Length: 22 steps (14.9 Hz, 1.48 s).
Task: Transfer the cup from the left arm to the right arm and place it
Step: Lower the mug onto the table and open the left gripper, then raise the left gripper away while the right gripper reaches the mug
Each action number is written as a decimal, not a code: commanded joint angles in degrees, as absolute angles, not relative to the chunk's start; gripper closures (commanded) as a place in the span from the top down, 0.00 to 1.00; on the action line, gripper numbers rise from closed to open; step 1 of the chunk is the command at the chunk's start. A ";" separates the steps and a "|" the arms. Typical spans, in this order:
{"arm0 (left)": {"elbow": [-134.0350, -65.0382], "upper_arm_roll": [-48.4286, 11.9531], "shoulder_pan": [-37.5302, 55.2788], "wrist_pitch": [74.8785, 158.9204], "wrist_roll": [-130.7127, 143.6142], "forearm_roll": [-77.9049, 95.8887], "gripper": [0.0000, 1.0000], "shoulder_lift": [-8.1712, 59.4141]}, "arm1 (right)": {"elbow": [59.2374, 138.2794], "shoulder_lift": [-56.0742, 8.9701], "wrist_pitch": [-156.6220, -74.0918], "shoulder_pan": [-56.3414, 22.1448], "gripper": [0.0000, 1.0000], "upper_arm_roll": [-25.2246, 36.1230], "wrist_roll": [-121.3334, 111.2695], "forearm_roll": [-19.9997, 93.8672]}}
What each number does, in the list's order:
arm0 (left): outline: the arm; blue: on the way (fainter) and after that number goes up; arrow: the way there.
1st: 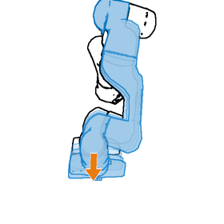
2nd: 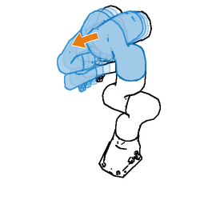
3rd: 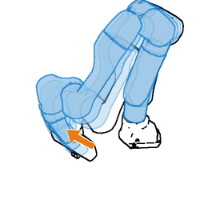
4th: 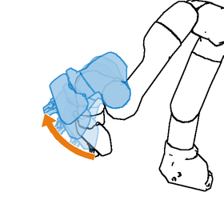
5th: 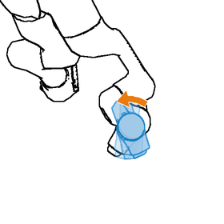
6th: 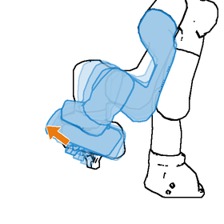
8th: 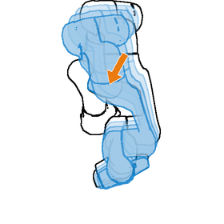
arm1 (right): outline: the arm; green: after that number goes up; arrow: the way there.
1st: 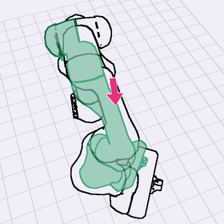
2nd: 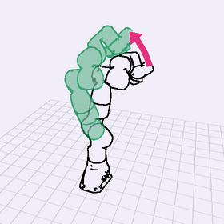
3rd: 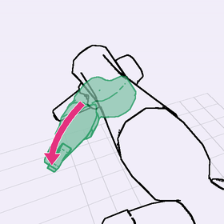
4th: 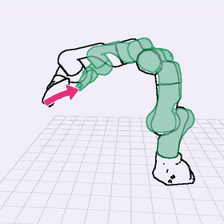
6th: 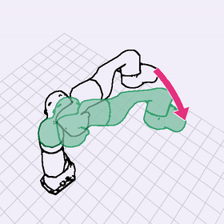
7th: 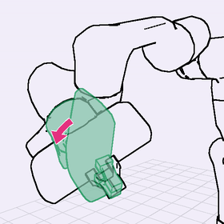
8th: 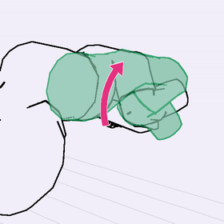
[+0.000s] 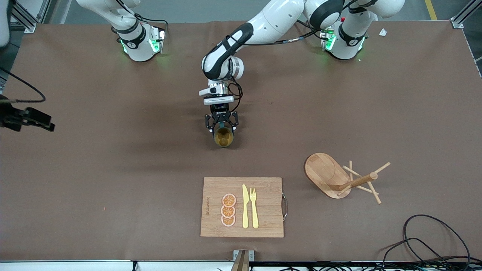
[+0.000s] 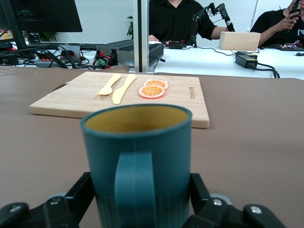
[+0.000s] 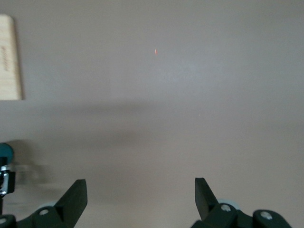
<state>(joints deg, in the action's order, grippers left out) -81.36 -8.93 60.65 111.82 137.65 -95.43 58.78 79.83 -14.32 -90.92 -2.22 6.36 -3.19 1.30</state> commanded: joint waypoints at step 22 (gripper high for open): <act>-84.11 -16.00 59.17 100.11 119.74 -45.38 0.98 30.60 | 84.19 -25.93 -98.44 -4.91 1.00 6.15 3.32 8.09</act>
